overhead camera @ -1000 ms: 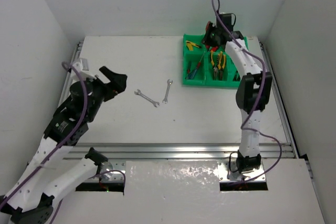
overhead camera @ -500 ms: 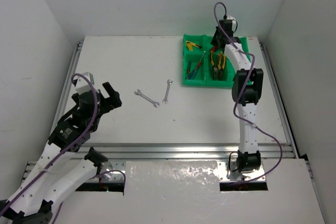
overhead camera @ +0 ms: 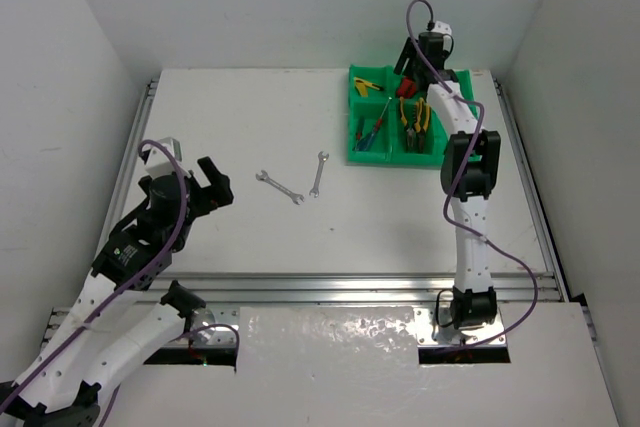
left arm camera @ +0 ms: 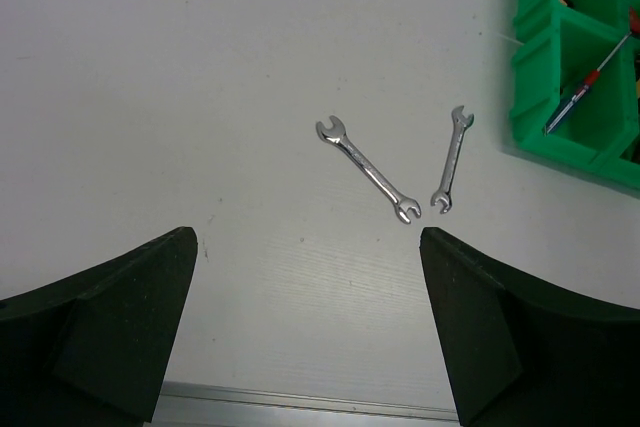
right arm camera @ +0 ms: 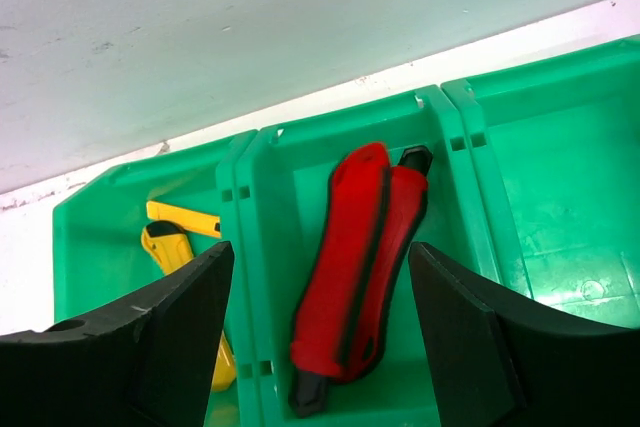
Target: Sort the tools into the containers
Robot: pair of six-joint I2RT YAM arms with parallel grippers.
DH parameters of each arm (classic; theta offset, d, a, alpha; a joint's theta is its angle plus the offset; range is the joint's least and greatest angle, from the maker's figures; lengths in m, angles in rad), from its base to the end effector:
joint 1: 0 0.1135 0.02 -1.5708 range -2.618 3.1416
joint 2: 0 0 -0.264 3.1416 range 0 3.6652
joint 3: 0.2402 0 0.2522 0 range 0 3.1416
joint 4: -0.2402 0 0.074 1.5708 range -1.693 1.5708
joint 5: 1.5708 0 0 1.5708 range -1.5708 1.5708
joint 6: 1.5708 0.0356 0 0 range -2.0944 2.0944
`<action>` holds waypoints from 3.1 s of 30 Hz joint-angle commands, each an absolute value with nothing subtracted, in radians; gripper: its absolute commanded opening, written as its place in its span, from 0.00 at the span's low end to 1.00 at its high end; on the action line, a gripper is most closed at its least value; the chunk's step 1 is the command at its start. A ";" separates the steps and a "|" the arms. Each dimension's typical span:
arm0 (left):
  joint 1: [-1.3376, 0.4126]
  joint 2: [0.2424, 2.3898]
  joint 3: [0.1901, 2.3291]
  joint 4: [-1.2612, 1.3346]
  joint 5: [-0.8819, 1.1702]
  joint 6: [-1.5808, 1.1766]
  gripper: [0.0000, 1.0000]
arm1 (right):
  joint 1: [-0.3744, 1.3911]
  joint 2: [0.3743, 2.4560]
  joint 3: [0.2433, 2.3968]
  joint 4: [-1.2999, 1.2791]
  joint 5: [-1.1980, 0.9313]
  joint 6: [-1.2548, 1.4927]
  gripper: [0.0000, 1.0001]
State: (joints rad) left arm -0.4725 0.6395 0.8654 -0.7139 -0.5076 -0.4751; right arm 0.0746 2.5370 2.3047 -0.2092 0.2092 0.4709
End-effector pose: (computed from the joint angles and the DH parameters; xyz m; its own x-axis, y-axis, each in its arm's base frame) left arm 0.1203 -0.0421 0.3351 -0.3783 -0.2556 -0.8897 -0.1772 0.9633 -0.2014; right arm 0.5867 0.0364 0.2191 -0.3278 0.4205 -0.8460 0.2952 0.8962 0.3311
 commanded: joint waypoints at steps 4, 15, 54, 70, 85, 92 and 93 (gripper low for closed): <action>-0.469 0.624 0.857 -0.663 -0.495 -0.460 0.92 | 0.074 2.477 2.335 -0.170 0.216 0.443 0.71; -0.454 0.621 0.867 -0.701 -0.583 -0.508 0.93 | 0.280 2.021 1.955 -0.320 0.277 0.210 0.99; -0.436 0.529 0.838 -0.653 -0.502 -0.474 0.93 | 0.657 2.402 1.913 -0.687 0.305 0.669 0.30; -0.436 0.485 0.838 -0.650 -0.499 -0.472 0.95 | 0.655 2.410 1.723 -0.779 0.186 0.661 0.31; -0.437 0.472 0.838 -0.649 -0.499 -0.472 0.95 | 0.621 2.557 1.927 -0.989 0.173 0.531 0.08; -0.437 0.466 0.836 -0.650 -0.499 -0.472 0.95 | 0.614 2.430 1.697 -0.927 0.151 0.466 0.00; -0.437 0.466 0.836 -0.649 -0.497 -0.472 0.95 | 0.614 2.409 1.674 -0.884 0.132 0.441 0.00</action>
